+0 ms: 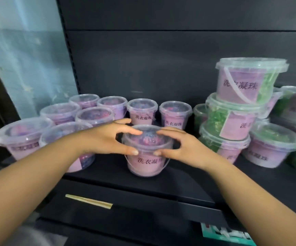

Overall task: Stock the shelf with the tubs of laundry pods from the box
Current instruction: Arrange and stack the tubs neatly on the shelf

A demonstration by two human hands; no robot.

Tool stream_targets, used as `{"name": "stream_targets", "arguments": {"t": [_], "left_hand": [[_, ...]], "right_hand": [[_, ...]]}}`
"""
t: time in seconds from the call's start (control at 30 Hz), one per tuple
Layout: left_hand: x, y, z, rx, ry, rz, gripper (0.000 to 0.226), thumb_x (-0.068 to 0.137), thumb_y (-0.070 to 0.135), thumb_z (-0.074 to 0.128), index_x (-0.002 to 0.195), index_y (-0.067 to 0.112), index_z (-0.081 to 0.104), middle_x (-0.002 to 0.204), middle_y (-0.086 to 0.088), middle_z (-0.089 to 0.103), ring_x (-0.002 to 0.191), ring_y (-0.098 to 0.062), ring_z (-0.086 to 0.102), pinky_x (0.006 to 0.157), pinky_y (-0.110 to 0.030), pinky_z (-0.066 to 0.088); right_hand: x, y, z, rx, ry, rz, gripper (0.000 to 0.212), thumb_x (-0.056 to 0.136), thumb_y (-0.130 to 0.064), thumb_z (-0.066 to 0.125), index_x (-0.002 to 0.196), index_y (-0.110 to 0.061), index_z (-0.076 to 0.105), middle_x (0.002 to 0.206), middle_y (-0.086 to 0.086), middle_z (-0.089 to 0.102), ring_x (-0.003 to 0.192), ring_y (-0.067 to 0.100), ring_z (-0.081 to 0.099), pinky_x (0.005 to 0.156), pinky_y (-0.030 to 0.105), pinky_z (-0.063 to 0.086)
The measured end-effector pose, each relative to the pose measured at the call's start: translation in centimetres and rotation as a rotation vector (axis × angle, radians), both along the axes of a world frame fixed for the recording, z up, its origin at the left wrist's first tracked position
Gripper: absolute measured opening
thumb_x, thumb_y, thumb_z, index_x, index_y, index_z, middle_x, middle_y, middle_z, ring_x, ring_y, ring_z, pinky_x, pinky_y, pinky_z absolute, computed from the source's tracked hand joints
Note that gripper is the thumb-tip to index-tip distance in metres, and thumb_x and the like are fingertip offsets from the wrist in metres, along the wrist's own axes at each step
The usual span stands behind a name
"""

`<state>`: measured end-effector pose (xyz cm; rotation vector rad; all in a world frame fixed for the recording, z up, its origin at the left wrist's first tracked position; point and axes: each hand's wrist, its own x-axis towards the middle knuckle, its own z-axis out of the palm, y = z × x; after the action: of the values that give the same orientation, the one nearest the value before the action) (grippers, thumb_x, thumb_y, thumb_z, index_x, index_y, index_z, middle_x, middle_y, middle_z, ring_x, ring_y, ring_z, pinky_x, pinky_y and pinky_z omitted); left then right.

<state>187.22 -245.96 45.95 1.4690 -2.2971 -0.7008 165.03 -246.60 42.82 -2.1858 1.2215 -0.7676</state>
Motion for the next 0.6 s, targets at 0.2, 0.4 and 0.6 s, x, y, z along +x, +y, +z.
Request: {"name": "stream_targets", "arguments": {"t": [0.2,0.4,0.6], "left_hand": [[-1.3,1.1,-0.3,-0.193,-0.258,0.074,0.066,0.066,0.060,0.064,0.125,0.034,0.050,0.141,0.019,0.039,0.127,0.001,0.035,0.108,-0.018,0.024],[-0.7,-0.9,0.1,-0.146,-0.399,0.218,0.061,0.071,0.063,0.059,0.118,0.027,0.049,0.127,0.007,0.052,0.114,-0.014,0.049,0.096,-0.029,0.040],[-0.4,-4.6,0.9,-0.073,-0.478,0.220,0.057,0.076,0.056,0.060,0.120,0.021,0.048,0.121,0.001,0.053,0.103,-0.017,0.048,0.089,-0.028,0.039]], "right_hand": [[0.6,-4.1,1.1,0.130,-0.509,-0.131,0.030,0.082,-0.026,0.067,0.111,-0.023,0.061,0.112,-0.005,0.058,0.100,0.006,0.053,0.090,0.011,0.042],[0.4,-12.3,-0.9,-0.103,0.002,-0.523,0.053,0.091,-0.030,0.054,0.136,-0.008,0.041,0.149,0.007,0.030,0.138,0.023,0.025,0.110,0.027,0.023],[0.6,-13.6,-2.3,-0.199,0.335,-0.586,0.033,0.094,-0.026,0.045,0.122,-0.011,0.055,0.140,0.013,0.041,0.132,0.031,0.028,0.106,0.034,0.029]]}}
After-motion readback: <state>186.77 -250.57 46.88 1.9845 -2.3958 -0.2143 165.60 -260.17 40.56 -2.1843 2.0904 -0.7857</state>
